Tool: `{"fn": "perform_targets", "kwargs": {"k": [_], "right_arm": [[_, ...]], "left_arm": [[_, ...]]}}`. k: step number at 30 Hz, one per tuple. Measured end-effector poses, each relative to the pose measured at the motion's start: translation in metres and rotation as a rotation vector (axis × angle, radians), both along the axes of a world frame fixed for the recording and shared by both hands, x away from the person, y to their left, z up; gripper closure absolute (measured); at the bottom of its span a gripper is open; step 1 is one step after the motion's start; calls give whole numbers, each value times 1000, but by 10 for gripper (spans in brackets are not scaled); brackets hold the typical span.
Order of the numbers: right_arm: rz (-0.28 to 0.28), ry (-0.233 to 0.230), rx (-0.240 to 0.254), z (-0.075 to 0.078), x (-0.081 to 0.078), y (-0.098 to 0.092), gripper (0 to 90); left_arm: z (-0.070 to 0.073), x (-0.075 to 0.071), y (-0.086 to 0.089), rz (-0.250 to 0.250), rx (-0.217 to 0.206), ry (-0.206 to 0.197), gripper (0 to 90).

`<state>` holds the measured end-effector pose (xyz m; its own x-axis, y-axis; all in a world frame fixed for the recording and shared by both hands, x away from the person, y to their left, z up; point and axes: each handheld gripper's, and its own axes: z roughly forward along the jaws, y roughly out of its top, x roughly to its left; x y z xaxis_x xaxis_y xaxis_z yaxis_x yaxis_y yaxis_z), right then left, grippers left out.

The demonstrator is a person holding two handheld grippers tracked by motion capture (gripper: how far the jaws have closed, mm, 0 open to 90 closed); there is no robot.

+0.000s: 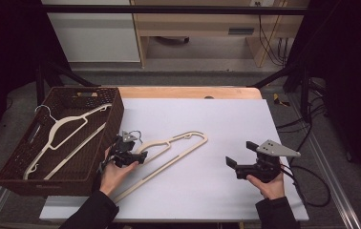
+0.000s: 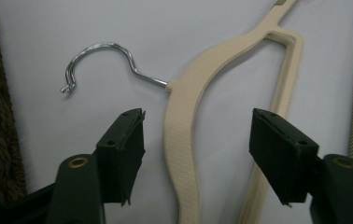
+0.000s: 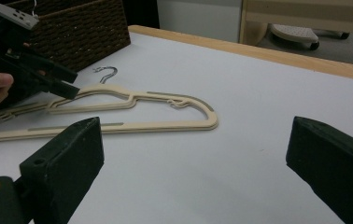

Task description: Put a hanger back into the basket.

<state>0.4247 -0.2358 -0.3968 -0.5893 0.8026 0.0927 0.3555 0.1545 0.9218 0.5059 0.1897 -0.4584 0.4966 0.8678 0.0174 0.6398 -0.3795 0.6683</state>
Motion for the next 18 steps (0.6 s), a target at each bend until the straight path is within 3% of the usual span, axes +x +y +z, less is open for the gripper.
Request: {"fn": "perform_targets", "kwargs": {"k": [1, 4, 12, 18], "right_arm": [[2, 1, -1, 0, 0, 0, 43], [6, 4, -4, 0, 0, 0, 43], [3, 6, -7, -1, 1, 1, 44], [6, 10, -4, -2, 1, 2, 45]], "left_arm": [[-4, 2, 0, 13, 22, 13, 421], [-10, 5, 3, 25, 12, 37, 458], [-10, 4, 7, 53, 16, 35, 596], [-10, 3, 3, 69, 27, 34, 643]]}}
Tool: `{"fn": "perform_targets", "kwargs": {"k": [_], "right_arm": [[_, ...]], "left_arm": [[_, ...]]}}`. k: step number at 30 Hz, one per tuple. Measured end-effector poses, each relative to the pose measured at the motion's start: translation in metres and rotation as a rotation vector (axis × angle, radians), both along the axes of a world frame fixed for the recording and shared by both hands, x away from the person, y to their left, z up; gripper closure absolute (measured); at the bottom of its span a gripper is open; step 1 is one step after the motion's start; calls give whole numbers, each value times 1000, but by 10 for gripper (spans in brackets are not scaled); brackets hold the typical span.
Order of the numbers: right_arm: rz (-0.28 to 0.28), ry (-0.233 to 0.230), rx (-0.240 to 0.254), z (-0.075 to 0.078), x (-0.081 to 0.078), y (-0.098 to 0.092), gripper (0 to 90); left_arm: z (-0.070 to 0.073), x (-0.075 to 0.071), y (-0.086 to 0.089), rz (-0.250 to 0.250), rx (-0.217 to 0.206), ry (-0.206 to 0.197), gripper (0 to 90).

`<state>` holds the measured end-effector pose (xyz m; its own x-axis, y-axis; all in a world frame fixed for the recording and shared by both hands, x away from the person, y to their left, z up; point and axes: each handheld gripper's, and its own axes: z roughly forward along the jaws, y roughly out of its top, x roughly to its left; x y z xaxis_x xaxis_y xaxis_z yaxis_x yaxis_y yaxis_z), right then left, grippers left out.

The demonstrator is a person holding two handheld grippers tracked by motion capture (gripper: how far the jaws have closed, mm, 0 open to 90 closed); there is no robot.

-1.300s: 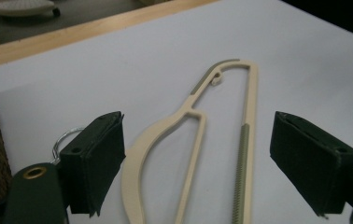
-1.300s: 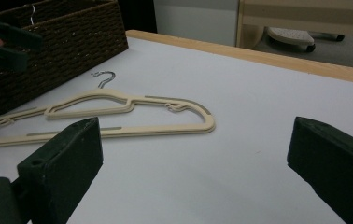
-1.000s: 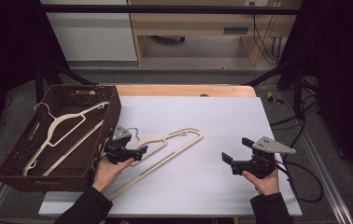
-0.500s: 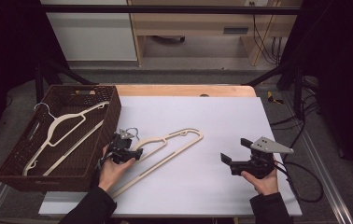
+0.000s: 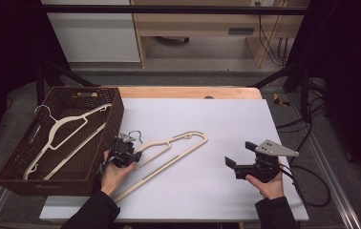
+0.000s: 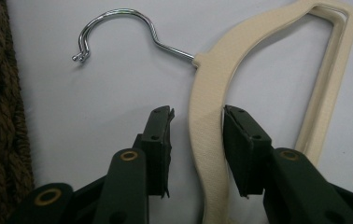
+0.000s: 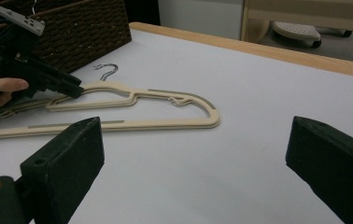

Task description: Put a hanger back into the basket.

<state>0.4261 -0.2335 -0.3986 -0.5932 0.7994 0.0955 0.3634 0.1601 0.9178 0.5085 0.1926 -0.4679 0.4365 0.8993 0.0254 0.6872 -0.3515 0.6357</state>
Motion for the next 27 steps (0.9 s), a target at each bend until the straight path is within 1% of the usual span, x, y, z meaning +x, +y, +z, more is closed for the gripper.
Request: {"fn": "perform_targets", "kwargs": {"k": [2, 3, 4, 5, 6, 8, 10, 11, 12, 13, 14, 15, 16, 17, 18, 20, 21, 22, 24, 25, 26, 27], "right_arm": [[2, 1, -6, -1, 0, 0, 45], [3, 1, -6, -1, 1, 1, 45], [6, 2, -3, -1, 1, 1, 46], [8, 5, -9, -1, 1, 1, 46], [8, 5, -9, -1, 1, 1, 46], [7, 9, -7, -2, 2, 3, 46], [9, 9, -9, -3, 3, 4, 47], [9, 9, -9, -3, 3, 4, 47], [15, 9, -14, -3, 3, 4, 47], [15, 10, -14, -4, 3, 4, 48], [15, 10, -14, -4, 3, 4, 48], [15, 11, -13, -4, 3, 4, 49], [19, 14, -10, -4, 4, 6, 51], [19, 14, -10, -4, 4, 6, 51], [20, 12, -8, -3, 5, 9, 54], [28, 9, -11, -3, 5, 11, 57], [46, 7, -16, -2, 7, 17, 63], [46, 7, -16, -2, 7, 17, 63], [72, 1, -20, 1, 12, 31, 73], [71, 3, -17, 1, 13, 35, 78], [71, 3, -17, 1, 13, 35, 78], [97, 0, -13, 3, 17, 49, 91]], "left_arm": [[0, 0, -1, 1, -11, 6, 699], [0, -1, -3, 5, -7, 6, 722], [1, -1, -3, 7, -3, 7, 722], [1, -1, -3, 20, -14, 9, 723], [1, -1, -3, 20, -14, 9, 723], [1, -2, -4, 42, -23, 7, 723], [1, -3, -4, 45, -26, 7, 723], [2, -3, -3, 45, -38, 6, 723], [4, -4, -2, 47, -51, 0, 726], [9, -6, -1, 48, -71, -26, 728], [9, -6, -1, 48, -71, -26, 731], [12, -8, 0, 46, -84, -37, 731], [15, -10, 0, 50, -107, -52, 735], [15, -10, 0, 50, -107, -52, 737], [17, -12, 1, 54, -131, -68, 739], [18, -13, 2, 50, -134, -74, 742], [21, -16, 1, 43, -140, -86, 744], [21, -16, 1, 43, -140, -86, 746], [25, -20, 1, 22, -152, -94, 750], [25, -20, 1, 22, -152, -94, 752], [26, -22, 0, 18, -151, -101, 752], [28, -25, -1, 11, -140, -115, 753]]}}
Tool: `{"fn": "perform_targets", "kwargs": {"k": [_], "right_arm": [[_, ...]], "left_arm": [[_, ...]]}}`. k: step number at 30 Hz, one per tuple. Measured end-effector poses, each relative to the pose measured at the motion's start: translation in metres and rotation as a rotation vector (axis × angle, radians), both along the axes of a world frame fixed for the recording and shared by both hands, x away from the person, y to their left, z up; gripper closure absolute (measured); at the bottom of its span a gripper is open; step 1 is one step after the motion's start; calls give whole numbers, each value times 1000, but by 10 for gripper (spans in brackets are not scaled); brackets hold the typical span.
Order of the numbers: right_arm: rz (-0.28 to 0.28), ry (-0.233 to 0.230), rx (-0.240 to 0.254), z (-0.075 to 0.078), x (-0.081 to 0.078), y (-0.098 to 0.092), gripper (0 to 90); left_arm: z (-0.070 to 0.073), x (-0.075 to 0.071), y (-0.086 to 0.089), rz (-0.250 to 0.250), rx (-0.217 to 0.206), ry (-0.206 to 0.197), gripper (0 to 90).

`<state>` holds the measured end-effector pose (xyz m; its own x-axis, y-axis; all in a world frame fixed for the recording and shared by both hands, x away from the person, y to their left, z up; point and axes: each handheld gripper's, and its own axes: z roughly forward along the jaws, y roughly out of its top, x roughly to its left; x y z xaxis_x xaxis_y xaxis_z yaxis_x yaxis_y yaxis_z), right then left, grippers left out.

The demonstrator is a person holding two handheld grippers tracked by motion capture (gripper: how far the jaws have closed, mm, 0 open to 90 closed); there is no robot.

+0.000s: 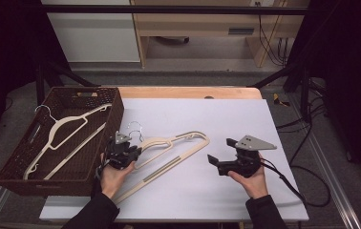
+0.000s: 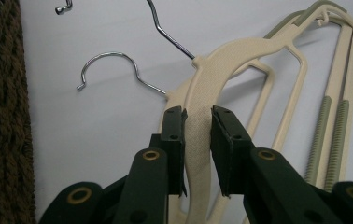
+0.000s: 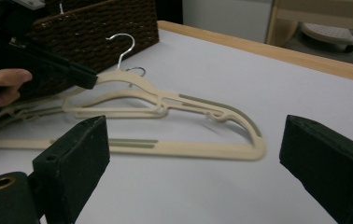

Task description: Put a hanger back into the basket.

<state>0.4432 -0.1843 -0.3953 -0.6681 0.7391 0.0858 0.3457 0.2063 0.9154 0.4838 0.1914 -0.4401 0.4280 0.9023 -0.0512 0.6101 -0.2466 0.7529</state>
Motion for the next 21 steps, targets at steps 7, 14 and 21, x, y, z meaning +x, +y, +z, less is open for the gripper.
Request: {"fn": "perform_targets", "kwargs": {"k": [7, 14, 21], "right_arm": [[41, 8, 22, 4, 19, 43, 143], [55, 37, 46, 1, 42, 83, 161], [53, 43, 38, 0, 58, 109, 193]], "left_arm": [[3, -6, -2, -13, 20, -19, 754], [7, -12, -4, -33, 38, -52, 755], [11, -17, -6, -44, 42, -74, 758]]}}
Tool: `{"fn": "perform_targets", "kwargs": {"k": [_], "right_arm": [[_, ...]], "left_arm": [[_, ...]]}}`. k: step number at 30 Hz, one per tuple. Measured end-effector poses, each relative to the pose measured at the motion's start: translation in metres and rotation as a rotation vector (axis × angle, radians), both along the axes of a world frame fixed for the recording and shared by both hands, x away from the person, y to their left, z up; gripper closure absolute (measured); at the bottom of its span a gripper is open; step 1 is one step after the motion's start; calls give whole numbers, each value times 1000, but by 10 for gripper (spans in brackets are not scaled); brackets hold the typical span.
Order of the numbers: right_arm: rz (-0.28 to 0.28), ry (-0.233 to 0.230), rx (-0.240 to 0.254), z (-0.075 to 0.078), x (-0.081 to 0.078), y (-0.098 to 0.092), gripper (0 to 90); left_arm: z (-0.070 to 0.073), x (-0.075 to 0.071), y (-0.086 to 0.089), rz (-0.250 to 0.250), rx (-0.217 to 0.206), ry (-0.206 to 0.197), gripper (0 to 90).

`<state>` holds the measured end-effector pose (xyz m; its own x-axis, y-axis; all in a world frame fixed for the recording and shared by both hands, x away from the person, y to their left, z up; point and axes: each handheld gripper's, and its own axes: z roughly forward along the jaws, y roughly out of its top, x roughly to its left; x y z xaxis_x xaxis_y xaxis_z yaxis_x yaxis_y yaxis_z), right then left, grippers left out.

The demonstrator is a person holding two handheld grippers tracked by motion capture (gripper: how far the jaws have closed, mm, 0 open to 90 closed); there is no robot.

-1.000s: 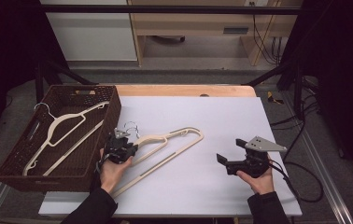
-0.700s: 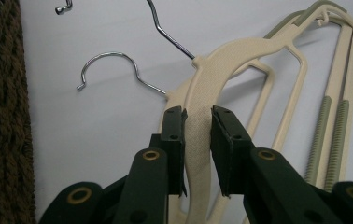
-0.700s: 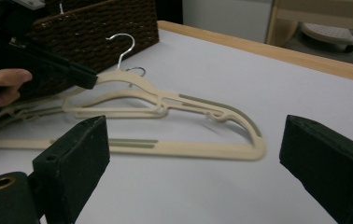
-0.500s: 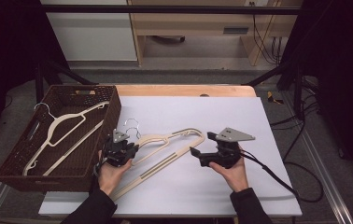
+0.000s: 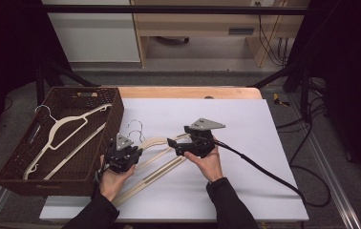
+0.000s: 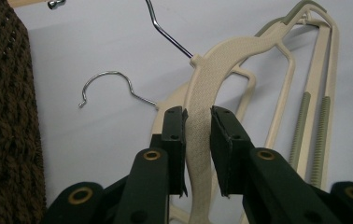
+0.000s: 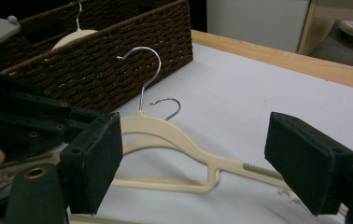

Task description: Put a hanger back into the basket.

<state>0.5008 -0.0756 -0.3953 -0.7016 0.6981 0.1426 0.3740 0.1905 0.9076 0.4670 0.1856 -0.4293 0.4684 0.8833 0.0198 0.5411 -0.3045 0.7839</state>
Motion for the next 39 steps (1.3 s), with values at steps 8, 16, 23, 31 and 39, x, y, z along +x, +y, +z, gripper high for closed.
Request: {"fn": "perform_targets", "kwargs": {"k": [8, 16, 23, 31, 39], "right_arm": [[23, 0, -15, 4, 13, 29, 229], [49, 27, -56, -5, 27, 57, 287], [81, 47, -72, -15, 34, 79, 352], [88, 72, -72, -30, 41, 92, 593], [144, 111, -42, -28, 39, 92, 813]], "left_arm": [[3, -3, 0, -16, 6, -10, 760], [5, -6, -1, -22, 5, -22, 762], [7, -8, -2, -29, 3, -28, 764], [8, -10, -2, -34, -1, -34, 766], [9, -11, -3, -35, -4, -39, 766]]}}
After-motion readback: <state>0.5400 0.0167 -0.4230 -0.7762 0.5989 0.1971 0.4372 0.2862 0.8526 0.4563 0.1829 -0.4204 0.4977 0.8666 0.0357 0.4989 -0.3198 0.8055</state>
